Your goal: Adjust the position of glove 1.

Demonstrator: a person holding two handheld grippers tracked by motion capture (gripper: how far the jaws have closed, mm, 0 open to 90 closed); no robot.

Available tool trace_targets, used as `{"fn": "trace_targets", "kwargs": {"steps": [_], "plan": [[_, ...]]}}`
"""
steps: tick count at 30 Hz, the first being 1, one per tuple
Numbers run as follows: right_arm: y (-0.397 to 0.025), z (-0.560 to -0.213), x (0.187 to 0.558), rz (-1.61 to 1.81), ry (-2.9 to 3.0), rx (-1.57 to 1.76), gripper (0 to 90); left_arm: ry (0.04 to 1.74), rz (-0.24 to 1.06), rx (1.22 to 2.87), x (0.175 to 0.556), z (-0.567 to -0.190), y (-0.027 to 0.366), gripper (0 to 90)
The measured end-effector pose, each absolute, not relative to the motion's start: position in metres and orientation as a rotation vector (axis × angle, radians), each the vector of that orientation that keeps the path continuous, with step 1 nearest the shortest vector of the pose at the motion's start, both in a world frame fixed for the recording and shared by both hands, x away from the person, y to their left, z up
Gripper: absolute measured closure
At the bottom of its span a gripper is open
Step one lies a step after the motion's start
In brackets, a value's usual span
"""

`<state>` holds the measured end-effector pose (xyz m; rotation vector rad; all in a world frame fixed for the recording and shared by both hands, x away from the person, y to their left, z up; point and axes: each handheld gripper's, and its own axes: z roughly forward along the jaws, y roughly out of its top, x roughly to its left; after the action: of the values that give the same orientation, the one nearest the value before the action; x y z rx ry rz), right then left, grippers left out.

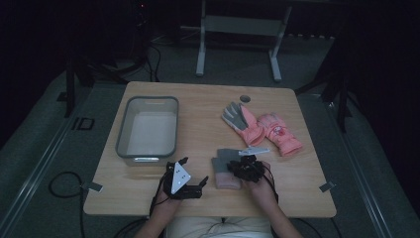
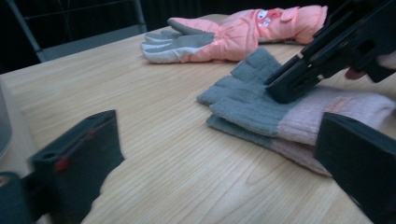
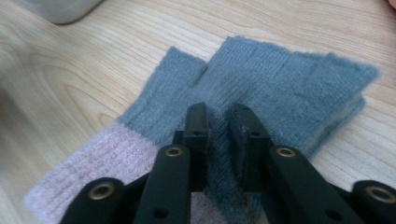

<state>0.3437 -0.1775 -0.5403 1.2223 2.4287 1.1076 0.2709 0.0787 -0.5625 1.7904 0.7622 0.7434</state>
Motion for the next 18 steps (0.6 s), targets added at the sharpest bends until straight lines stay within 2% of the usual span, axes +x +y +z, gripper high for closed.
{"fn": "trace_targets", "kwargs": {"steps": [5,12,18], "plan": [[-0.191,-0.522,0.341,1.151,2.365,1.214,72.7,0.771,0.769,1.787,0.27,-0.563,0.078,5.8],[-0.221,-0.498,0.35,1.134,2.287,1.173,70.5,0.759,0.612,1.873,0.268,-0.55,0.067,5.8],[-0.228,-0.485,0.362,1.132,2.299,1.135,67.7,0.562,0.59,2.012,0.265,-0.545,0.039,5.8]]}}
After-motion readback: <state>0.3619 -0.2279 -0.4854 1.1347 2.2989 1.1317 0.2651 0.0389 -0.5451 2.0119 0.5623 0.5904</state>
